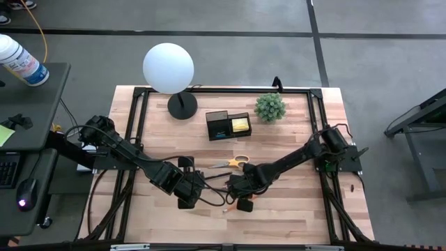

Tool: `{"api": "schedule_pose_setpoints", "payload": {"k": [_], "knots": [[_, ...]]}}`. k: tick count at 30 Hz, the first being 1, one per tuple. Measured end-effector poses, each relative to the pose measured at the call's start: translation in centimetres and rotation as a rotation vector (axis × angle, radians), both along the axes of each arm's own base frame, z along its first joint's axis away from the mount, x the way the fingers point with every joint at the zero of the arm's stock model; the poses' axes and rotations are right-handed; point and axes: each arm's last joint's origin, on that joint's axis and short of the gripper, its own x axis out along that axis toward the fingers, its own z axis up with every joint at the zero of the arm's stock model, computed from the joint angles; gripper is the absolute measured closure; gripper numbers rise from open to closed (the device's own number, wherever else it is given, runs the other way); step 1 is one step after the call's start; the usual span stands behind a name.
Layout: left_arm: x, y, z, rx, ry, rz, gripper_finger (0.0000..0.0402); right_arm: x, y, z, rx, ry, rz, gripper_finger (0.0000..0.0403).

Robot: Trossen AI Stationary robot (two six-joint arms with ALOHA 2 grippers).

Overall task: Pick and place office supplies into organizer
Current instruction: Put the black binder clip into the desk organizer

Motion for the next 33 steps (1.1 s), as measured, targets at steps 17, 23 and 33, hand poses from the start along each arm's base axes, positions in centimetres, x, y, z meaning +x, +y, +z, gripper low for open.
{"api": "schedule_pose_setpoints", "payload": {"k": [17,23,33], "knots": [[0.1,-0.1,0.1,-0.007,-0.017,0.001,0.0387,0.0,0.0,-1.0,-0.006,0.044,0.005,0.0356],[0.1,-0.1,0.1,-0.007,-0.018,0.001,0.0387,0.0,0.0,-1.4,-0.007,0.057,0.006,0.0352],[0.2,-0.1,0.1,-0.008,-0.017,-0.001,0.0387,0.2,0.1,-2.5,-0.004,0.086,-0.003,0.0366]]}}
